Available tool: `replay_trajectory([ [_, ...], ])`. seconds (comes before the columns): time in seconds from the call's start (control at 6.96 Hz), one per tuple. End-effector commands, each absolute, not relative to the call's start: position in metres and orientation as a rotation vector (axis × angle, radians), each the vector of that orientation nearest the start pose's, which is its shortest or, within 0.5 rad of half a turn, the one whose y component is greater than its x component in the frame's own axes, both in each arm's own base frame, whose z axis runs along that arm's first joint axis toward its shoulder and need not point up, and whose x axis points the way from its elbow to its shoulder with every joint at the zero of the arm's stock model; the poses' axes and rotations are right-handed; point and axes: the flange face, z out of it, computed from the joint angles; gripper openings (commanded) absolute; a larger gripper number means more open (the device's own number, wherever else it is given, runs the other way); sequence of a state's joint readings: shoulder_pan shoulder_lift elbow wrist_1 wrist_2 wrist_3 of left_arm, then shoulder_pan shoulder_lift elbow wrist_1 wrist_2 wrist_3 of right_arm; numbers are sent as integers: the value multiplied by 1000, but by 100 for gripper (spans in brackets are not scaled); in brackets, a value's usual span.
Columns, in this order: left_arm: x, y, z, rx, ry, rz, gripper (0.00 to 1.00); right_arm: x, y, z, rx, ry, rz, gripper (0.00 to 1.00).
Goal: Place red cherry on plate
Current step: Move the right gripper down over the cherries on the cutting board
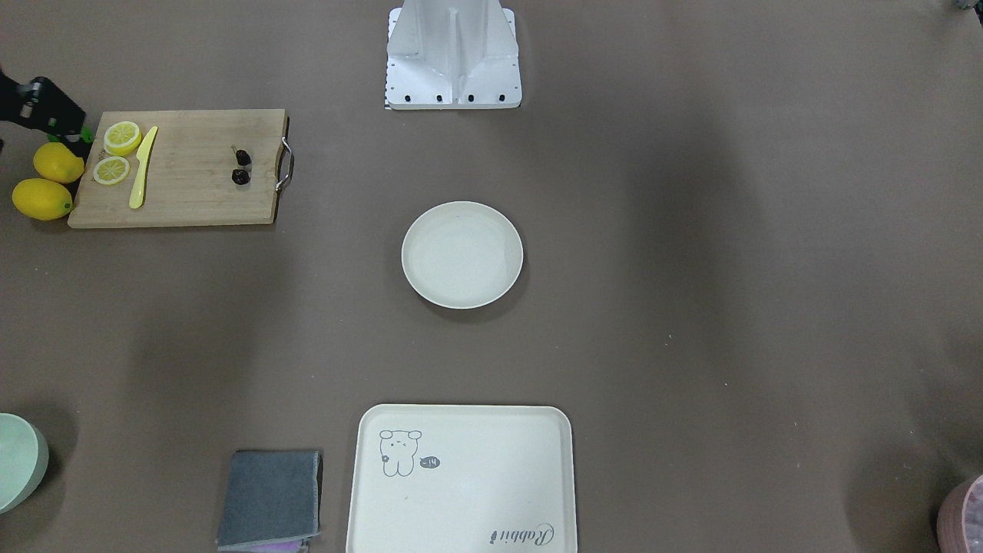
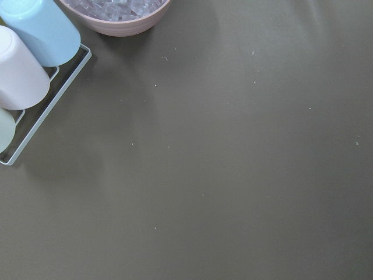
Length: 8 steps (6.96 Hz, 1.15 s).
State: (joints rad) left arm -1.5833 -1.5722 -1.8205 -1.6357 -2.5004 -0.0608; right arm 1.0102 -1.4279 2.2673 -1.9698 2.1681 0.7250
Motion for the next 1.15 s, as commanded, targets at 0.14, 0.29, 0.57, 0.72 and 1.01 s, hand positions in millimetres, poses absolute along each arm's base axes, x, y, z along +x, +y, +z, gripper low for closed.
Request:
replay_trajectory([
  [0.14,-71,-481,519,274,923,53,99,-298,-334,294,14,-697,75,100],
  [0.29,-71,-481,520,272,922,52,99,-318,-303,319,36,-705,133,99],
  [0.57,-73,-477,519,275,923,50,99,-344,-278,361,57,-700,147,96],
  [0.72,-76,-476,518,281,920,45,99,-370,-284,392,81,-744,188,90],
  [1.01,-83,-475,516,292,918,34,99,-375,-284,429,94,-782,186,87],
])
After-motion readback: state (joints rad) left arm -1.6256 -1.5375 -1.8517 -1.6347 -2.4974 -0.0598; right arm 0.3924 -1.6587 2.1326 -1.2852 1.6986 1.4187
